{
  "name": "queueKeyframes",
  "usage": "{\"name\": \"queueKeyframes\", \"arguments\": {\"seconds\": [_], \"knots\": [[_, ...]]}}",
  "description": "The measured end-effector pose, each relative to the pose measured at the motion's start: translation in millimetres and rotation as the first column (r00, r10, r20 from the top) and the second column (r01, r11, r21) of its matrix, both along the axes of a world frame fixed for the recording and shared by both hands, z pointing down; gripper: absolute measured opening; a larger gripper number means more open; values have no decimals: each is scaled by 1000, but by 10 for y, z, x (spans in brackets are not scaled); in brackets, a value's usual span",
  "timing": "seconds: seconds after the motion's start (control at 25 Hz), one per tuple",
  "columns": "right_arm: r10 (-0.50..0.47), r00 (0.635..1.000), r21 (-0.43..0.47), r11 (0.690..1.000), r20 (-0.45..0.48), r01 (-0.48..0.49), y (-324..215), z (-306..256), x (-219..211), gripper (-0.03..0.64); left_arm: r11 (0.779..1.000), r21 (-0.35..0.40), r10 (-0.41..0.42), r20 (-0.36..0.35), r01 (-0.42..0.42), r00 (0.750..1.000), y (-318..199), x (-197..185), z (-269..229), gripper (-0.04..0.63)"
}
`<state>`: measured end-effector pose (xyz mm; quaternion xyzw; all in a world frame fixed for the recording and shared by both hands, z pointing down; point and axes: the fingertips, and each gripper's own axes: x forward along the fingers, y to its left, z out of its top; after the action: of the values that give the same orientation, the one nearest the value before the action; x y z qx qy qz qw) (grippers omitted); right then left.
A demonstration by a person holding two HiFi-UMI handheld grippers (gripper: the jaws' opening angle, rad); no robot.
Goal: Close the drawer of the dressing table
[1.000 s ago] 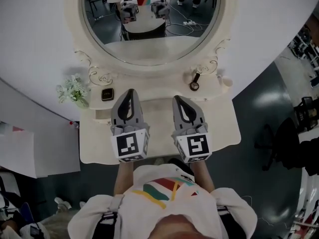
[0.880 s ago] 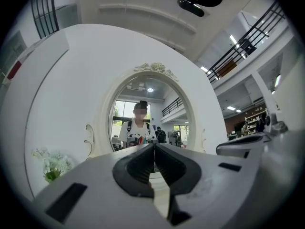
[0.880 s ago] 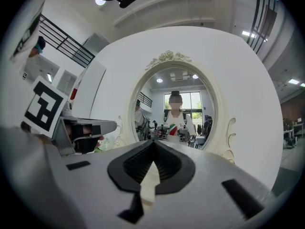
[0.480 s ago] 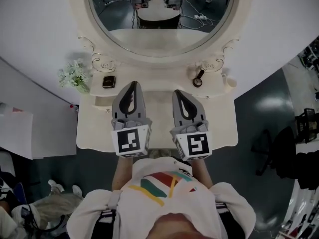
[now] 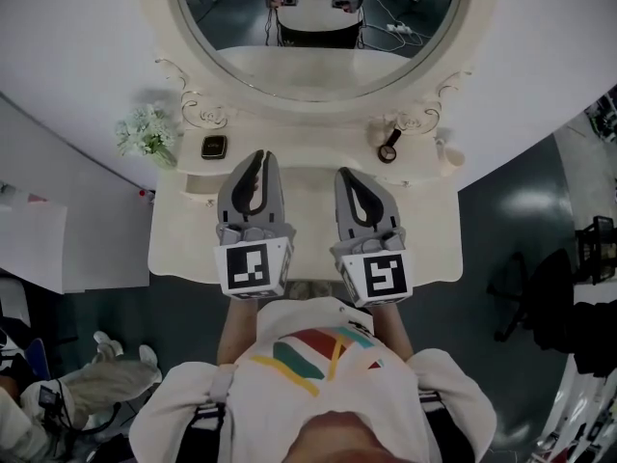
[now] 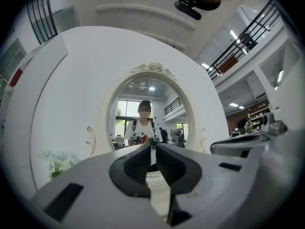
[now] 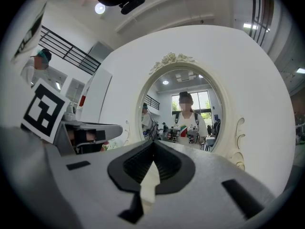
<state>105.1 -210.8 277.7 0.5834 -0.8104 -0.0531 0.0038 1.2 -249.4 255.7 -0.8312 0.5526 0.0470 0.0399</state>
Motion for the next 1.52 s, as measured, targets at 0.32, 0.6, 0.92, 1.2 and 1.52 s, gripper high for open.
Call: {"name": "queueKeyframes", "arguments": {"seconds": [0.32, 0.6, 0.92, 1.2, 1.52], "knots": [[-74, 997, -5, 997, -21, 73, -28, 17, -235, 0, 999, -15, -38, -10, 37, 999, -145, -314, 151, 100], [-153, 987, -32, 988, -41, 152, -63, 152, -516, 0, 984, -109, -140, 0, 140, 990, -244, -792, 541, 155], [-206, 977, -108, 974, -59, 199, -69, 331, -784, 0, 924, -281, -279, -35, 258, 960, -340, -1435, 1242, 175], [-238, 968, -127, 966, -81, 227, -39, 452, -893, 0, 864, -385, -306, 112, 325, 946, -342, -1749, 2001, 218], [-261, 961, -149, 958, -96, 245, 15, 557, -944, 0, 774, -520, -293, 213, 362, 932, -274, -1946, 2853, 218]]}}
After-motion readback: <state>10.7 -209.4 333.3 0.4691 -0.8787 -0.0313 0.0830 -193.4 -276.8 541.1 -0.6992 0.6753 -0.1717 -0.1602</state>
